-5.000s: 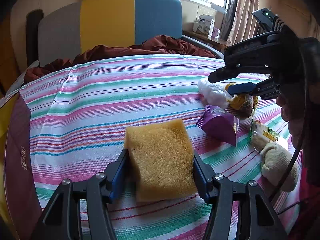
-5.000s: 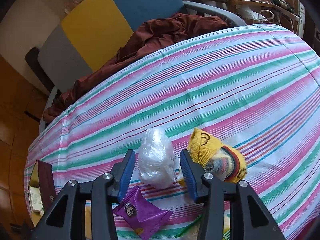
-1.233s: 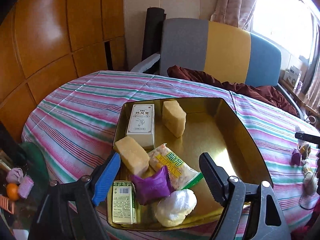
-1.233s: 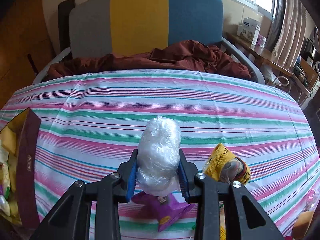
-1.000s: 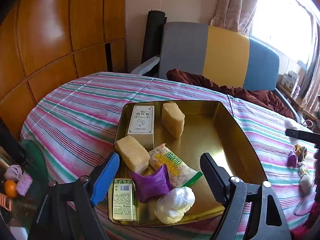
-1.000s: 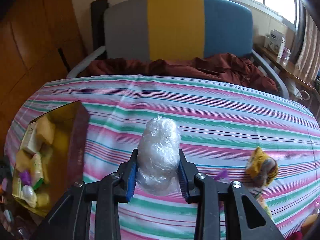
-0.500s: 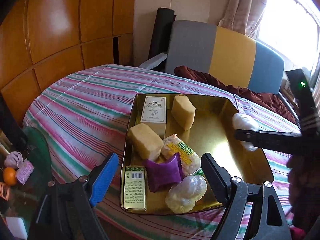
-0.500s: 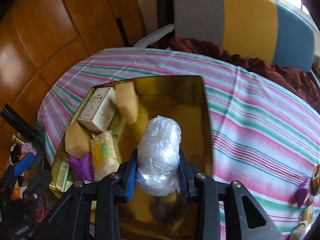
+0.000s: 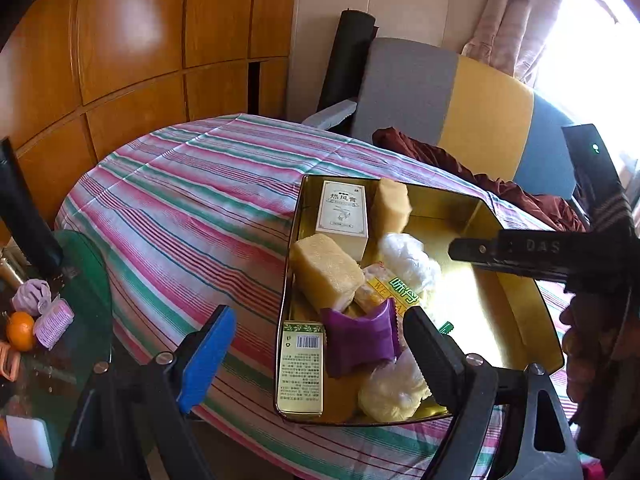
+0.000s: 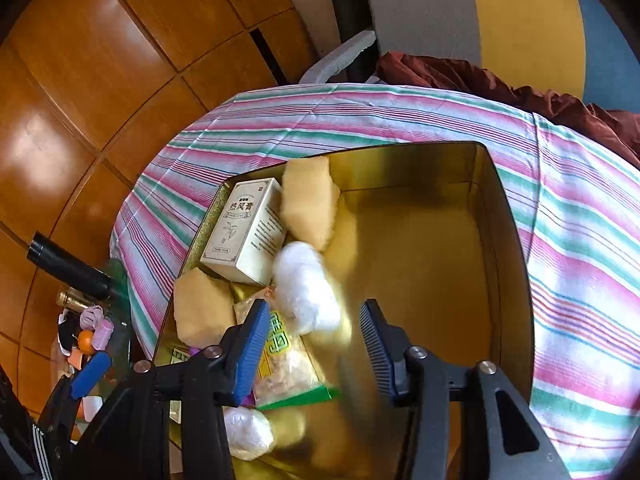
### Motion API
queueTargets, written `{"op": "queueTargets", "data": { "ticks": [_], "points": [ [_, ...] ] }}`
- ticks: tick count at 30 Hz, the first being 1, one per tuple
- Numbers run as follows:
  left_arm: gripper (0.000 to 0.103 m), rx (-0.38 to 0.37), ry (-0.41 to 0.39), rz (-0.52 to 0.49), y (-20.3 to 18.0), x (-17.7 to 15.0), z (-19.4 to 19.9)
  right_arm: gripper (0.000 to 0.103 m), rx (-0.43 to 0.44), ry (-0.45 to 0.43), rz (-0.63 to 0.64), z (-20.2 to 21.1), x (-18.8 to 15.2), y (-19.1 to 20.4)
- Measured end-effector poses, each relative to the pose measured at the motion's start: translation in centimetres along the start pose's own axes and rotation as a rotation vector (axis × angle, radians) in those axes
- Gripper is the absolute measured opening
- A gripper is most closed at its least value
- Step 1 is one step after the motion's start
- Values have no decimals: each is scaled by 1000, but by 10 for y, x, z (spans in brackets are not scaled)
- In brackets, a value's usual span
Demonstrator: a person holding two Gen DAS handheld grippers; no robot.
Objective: Organize objects
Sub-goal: 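Carry the white bundle over the gold tray and open the right gripper, then move both grippers back from the tray over the remaining items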
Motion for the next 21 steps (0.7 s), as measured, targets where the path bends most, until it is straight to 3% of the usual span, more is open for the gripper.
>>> {"op": "queueTargets", "data": {
  "ticks": [12, 21],
  "points": [
    [87, -5, -40, -57, -14, 7, 14, 47, -137, -52, 93, 35, -34, -8],
    [87, -42, -52, -117, -37, 8, 23, 47, -206, -116, 7, 83, -55, -62]
  ]
}}
Point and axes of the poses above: each gripper's, at about its wrist camera, not at the fingertips, and z roughly against the way its jaws point, y to its left, x to its top, the point moved 6 cm from there along -z, roughly the way its jaws point, and after that the axes turned 5 degrees about -z, right-handed, at the moved point
